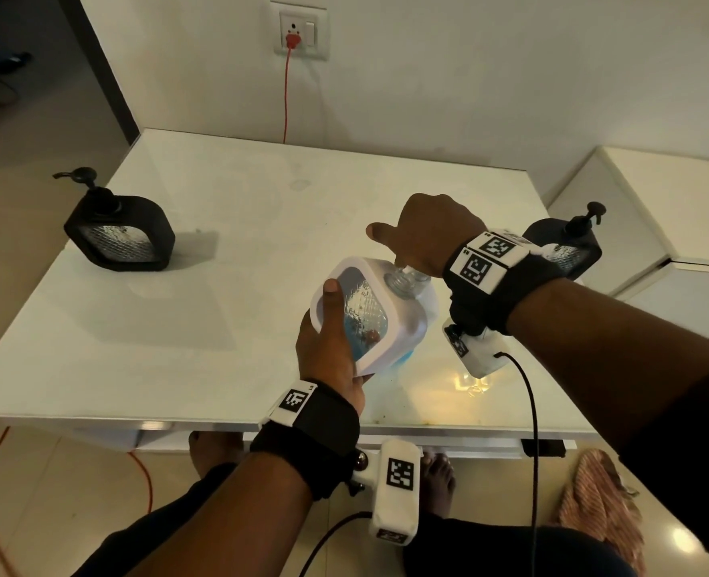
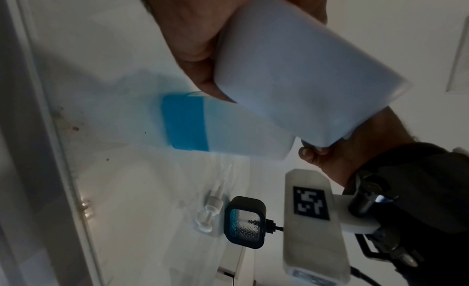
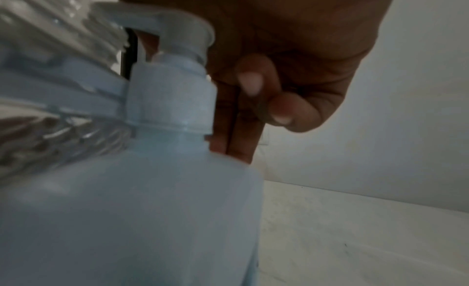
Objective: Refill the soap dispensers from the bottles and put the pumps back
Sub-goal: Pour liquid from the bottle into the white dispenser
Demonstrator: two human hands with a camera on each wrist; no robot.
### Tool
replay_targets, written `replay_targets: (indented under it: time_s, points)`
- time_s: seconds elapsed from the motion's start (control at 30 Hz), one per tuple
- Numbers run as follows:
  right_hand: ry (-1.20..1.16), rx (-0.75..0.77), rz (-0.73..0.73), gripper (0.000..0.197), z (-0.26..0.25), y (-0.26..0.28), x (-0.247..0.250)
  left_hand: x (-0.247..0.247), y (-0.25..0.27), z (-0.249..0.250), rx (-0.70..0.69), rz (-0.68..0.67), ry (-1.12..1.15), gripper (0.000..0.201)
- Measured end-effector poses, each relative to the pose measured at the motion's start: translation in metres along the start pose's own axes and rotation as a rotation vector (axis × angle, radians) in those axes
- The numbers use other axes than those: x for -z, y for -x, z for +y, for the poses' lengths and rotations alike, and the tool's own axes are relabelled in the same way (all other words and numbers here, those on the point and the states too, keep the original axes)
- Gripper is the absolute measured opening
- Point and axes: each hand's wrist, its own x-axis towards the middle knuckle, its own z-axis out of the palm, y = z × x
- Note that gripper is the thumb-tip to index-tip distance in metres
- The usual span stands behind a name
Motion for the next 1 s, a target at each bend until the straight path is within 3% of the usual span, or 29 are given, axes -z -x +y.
replay_targets:
  time_s: [0.2, 0.57, 0.83, 1.0]
  points:
    - [-0.06, 0.04, -0.1, 0.068, -0.0004, -0.0011, 0.0067, 0.0014, -0.0012, 0.0016, -0.008, -0.012, -0.022, 0.046]
    - [-0.042, -0.006, 0.006, 0.047, 0.0021, -0.0014, -0.0013, 0.0013, -0.0029, -0.0013, -0.003, -0.024, -0.014, 0.041]
    - [-0.022, 0.059, -0.115, 0.062, 0.0003, -0.0035, 0.0077, 0.0022, -0.004, -0.003, -0.015, -0.013, -0.019, 0.044]
    - [-0.012, 0.03, -0.042, 0.057, 0.0027, -0.0028, 0.0014, 0.0029, -0.0063, -0.0039, -0.007, -0.002, -0.014, 0.045]
